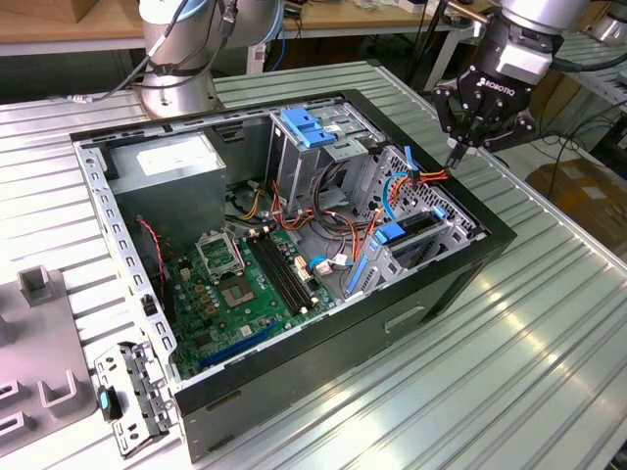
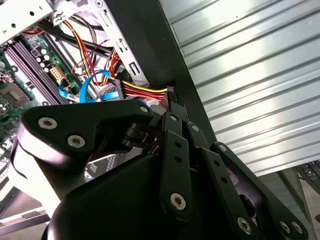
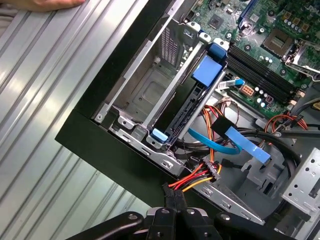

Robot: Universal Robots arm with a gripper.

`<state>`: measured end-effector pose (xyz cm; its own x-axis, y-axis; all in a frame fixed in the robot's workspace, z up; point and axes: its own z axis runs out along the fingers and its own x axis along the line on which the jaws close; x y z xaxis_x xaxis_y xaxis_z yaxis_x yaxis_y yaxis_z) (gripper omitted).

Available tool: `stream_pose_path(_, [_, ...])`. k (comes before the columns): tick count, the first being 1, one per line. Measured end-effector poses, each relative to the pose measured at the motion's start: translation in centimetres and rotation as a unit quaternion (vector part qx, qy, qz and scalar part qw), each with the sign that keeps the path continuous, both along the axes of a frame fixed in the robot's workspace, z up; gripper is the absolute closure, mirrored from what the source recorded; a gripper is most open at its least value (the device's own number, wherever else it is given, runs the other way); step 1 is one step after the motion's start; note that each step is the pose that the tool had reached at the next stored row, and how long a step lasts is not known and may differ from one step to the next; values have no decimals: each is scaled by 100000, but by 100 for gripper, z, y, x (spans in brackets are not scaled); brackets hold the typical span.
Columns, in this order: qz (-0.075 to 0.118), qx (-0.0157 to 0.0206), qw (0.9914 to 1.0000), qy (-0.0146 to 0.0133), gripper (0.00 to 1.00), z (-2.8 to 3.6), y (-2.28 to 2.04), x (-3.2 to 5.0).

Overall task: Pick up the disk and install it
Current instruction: 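Insert the first disk wire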

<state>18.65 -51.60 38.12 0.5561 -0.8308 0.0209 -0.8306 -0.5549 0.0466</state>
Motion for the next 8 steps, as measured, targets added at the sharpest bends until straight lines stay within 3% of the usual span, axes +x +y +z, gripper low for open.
stream_pose_path(8, [8, -6, 100000, -1, 89, 1, 1, 0])
